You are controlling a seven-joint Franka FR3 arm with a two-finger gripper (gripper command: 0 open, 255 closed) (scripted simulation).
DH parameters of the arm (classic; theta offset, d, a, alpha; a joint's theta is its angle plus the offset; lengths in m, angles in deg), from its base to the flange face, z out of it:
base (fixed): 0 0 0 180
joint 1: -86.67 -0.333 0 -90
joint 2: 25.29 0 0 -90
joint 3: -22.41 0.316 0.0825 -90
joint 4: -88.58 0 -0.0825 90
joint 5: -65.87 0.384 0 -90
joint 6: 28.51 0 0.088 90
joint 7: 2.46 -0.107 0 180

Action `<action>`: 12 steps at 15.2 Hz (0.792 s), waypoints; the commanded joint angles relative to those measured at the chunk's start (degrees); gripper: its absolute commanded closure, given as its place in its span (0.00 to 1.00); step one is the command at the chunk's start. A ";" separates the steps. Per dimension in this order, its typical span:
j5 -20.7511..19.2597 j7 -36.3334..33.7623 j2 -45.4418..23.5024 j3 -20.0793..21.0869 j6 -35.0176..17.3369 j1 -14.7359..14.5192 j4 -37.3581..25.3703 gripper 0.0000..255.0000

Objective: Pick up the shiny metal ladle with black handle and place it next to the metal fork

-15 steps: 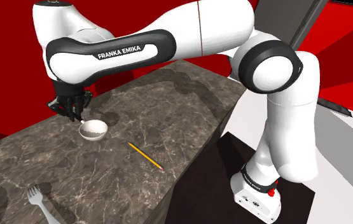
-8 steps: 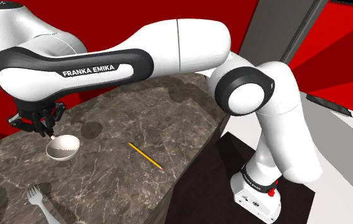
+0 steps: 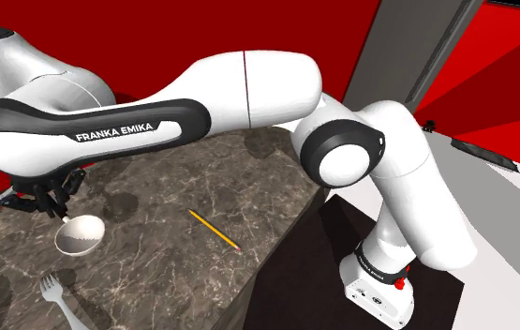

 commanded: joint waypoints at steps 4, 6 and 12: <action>-0.13 -0.24 -0.23 -0.06 -3.81 0.20 3.57 1.00; -0.18 -0.31 -0.39 -0.09 -5.23 0.28 4.84 1.00; -0.39 -0.51 -1.31 -0.23 -9.20 0.43 7.91 1.00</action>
